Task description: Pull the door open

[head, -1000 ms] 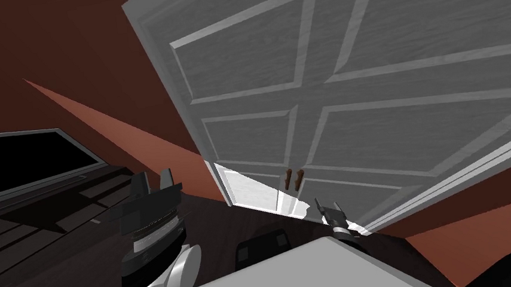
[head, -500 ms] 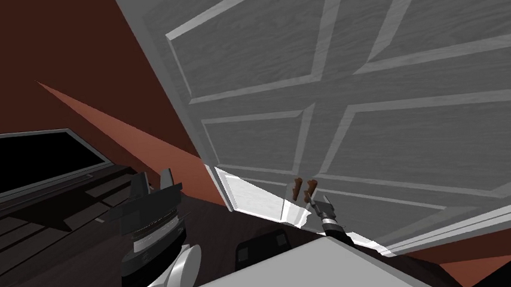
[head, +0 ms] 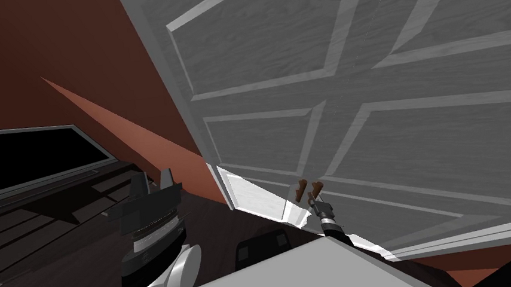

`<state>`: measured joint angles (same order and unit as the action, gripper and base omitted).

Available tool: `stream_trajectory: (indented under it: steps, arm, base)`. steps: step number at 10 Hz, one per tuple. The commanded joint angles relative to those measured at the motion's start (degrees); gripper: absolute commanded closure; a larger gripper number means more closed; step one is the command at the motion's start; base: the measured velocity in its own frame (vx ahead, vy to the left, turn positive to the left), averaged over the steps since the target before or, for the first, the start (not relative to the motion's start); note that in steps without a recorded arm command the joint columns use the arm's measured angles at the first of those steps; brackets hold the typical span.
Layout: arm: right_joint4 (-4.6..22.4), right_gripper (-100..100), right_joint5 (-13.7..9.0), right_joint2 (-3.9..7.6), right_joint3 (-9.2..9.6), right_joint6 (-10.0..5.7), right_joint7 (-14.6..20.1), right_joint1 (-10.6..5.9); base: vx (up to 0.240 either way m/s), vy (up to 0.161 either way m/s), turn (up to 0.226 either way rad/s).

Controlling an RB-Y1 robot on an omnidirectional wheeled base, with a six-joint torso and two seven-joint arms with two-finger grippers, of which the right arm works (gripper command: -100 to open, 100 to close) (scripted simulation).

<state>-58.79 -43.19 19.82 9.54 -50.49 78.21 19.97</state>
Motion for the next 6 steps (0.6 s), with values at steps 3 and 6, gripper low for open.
stream_trajectory:
  steps: [3,6]
  arm:
    - [0.7,100,-0.3,0.38,-0.35,-0.08,0.0,1.14]
    - [1.5,100,-0.7,0.82,-0.79,-0.16,0.0,2.43]
  base:
    - [-0.038,0.007,-0.015]
    - [-0.131,0.014,-0.049]
